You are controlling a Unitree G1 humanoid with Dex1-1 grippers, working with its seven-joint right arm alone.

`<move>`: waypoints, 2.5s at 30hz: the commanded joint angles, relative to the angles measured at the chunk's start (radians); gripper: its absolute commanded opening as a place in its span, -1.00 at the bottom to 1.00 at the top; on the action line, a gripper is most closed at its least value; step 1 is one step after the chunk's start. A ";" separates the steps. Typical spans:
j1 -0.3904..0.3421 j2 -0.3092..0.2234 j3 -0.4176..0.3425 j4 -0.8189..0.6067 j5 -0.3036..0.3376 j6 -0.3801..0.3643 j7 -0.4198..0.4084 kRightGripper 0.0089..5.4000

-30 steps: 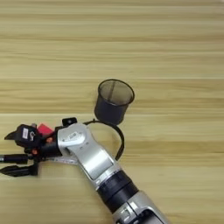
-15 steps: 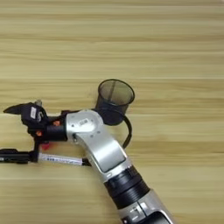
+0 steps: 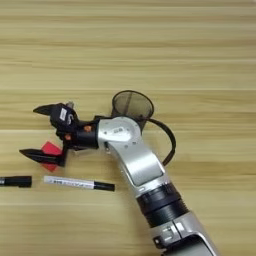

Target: Move the objects on the table

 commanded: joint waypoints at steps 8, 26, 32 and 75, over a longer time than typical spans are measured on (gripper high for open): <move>-0.028 -0.096 -0.014 0.051 -0.060 -0.080 -0.008 0.99; 0.000 -0.089 0.035 0.067 -0.093 -0.108 0.018 0.99; -0.003 -0.082 0.039 0.067 -0.094 -0.109 0.019 0.92; -0.082 0.028 0.027 0.084 -0.069 -0.089 -0.019 -0.13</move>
